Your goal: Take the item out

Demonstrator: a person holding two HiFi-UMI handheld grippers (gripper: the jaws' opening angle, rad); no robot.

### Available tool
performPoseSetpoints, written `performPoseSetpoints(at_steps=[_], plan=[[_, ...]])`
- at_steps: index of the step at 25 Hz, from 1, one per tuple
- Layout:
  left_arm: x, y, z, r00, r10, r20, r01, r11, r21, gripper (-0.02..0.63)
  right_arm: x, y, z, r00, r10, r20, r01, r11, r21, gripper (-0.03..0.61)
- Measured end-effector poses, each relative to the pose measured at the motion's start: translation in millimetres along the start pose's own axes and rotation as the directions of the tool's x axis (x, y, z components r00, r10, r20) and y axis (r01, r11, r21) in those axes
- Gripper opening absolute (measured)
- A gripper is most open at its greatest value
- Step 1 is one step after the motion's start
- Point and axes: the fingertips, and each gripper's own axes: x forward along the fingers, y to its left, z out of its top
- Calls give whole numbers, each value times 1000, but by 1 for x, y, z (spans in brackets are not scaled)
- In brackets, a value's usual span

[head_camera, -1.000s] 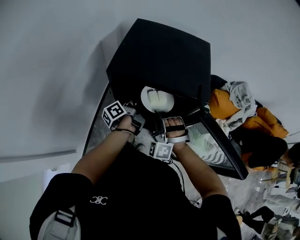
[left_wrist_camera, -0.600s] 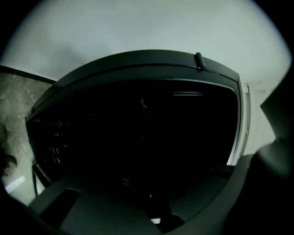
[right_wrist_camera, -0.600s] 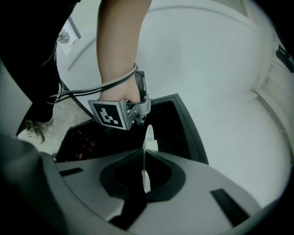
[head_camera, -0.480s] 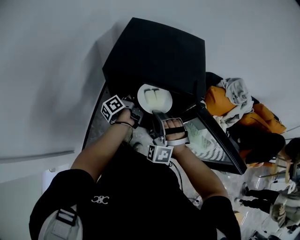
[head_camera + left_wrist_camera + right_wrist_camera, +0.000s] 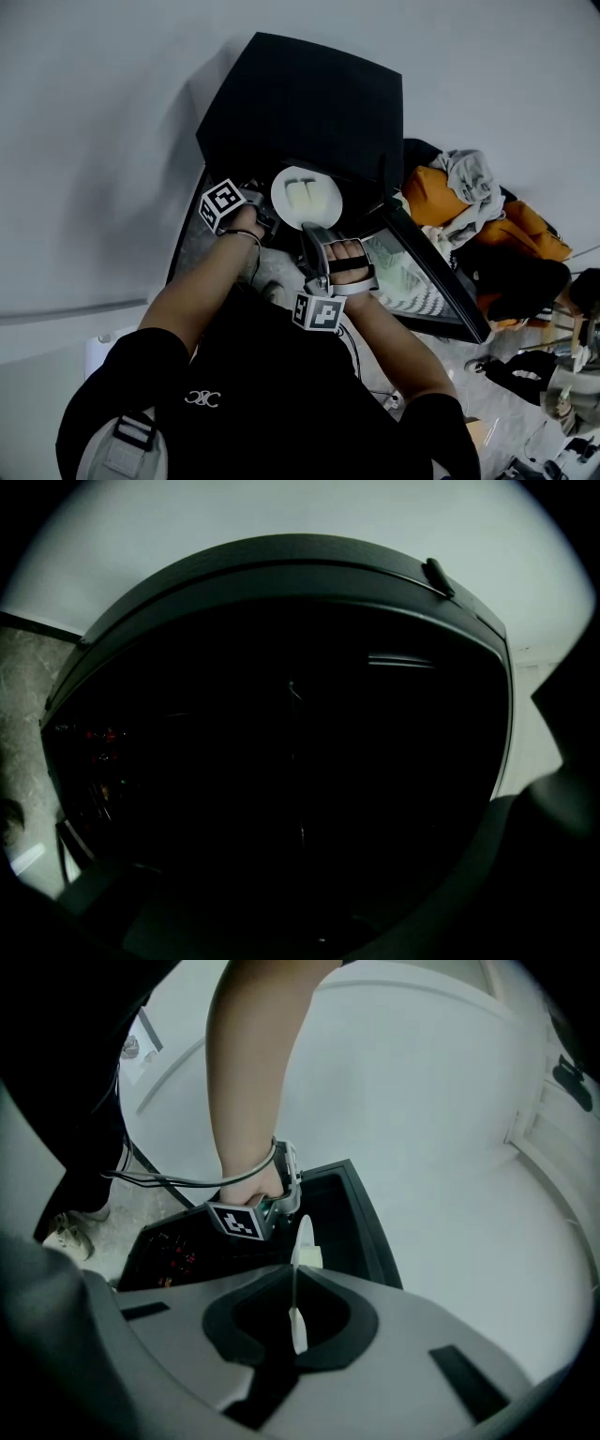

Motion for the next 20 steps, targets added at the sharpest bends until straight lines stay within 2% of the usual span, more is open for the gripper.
performPoseSetpoints(at_steps=[8, 10, 12, 14, 15, 18, 20], plan=[[-18, 0, 1, 1000, 6, 5, -6, 1000, 22, 35, -1, -2, 0, 1000, -2, 14, 2, 1000, 2, 21], [-33, 3, -3, 998, 57, -7, -56, 994, 93, 34, 0, -1, 0, 1000, 0, 13, 0, 1000, 1, 21], [-48, 5, -8, 992, 121, -36, -111, 971, 214, 15, 3, -1, -1, 1000, -1, 8, 1, 1000, 9, 21], [-61, 5, -12, 981, 183, -68, -146, 919, 367, 7, 5, -2, 0, 1000, -2, 5, 2, 1000, 20, 21], [-67, 3, -13, 975, 207, -78, -150, 879, 452, 6, 6, -2, 1, 1000, -1, 6, 1, 1000, 23, 21], [-77, -5, -16, 963, 249, -101, -116, 725, 679, 7, 6, 0, 2, 1000, 4, 3, -4, 1000, 28, 21], [-79, -16, -21, 960, 249, -125, -58, 618, 784, 7, 7, 2, 1, 1000, 9, -11, -9, 999, 33, 20]])
